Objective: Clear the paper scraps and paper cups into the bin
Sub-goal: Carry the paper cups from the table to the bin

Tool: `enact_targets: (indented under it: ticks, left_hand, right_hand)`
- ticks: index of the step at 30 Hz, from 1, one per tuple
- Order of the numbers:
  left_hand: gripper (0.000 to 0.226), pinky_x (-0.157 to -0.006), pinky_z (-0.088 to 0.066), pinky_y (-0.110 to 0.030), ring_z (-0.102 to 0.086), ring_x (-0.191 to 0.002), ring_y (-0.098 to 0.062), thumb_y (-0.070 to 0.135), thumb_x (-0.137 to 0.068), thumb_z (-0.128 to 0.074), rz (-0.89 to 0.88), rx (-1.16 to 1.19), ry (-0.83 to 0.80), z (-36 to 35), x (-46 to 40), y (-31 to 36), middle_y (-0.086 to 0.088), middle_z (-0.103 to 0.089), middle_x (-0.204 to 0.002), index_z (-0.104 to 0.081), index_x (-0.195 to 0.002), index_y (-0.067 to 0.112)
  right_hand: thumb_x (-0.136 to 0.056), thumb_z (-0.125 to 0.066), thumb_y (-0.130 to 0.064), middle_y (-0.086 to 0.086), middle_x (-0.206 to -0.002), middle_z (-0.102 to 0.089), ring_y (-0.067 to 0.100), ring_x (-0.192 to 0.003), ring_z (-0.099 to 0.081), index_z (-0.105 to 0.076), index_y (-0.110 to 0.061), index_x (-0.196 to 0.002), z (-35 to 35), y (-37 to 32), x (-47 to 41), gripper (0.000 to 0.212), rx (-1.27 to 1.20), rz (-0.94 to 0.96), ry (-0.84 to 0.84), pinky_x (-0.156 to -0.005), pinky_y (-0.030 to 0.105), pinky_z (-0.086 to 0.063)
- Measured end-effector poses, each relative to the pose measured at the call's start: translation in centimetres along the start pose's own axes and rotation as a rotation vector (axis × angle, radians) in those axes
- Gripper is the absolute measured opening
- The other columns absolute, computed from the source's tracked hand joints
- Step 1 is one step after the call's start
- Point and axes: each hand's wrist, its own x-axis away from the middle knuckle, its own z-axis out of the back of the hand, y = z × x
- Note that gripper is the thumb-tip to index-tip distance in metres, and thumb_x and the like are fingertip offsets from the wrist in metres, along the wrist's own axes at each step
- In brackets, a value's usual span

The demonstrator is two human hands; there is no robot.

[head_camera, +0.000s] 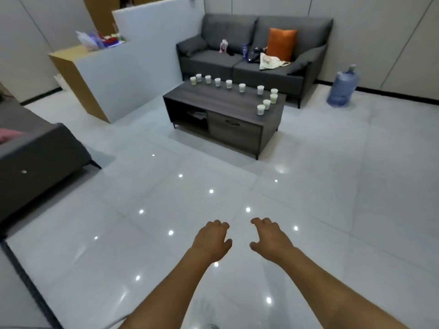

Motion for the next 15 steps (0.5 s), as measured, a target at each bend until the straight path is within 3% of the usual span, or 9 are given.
enact_targets:
  ticks: [7, 15]
  left_hand:
    - [0.049, -0.095, -0.04, -0.032, -0.043, -0.123, -0.022, 0.037, -0.096, -0.045, 0.161, 0.042, 0.065, 7.1, -3.1, -14.3, -0.005, -0.048, -0.134, -0.039, -0.14, 0.016]
    - [0.049, -0.094, -0.043, -0.032, -0.043, -0.123, -0.021, 0.038, -0.096, -0.045, 0.241, 0.11, 0.066, 11.1, -10.7, -22.9, -0.003, -0.047, -0.135, -0.038, -0.14, 0.018]
  right_hand:
    - [-0.089, -0.058, -0.031, 0.004, -0.142, -0.037, 0.025, -0.127, -0.038, -0.027, -0.024, -0.146, 0.5, -12.8, -10.5, 0.065, 0.005, 0.129, -0.039, -0.098, 0.036, -0.043]
    - [-0.089, -0.058, -0.029, 0.004, -0.141, -0.037, 0.024, -0.127, -0.038, -0.026, -0.024, -0.147, 2.3, -18.8, -22.3, 0.066, 0.039, 0.18, -0.096, -0.096, 0.035, -0.044]
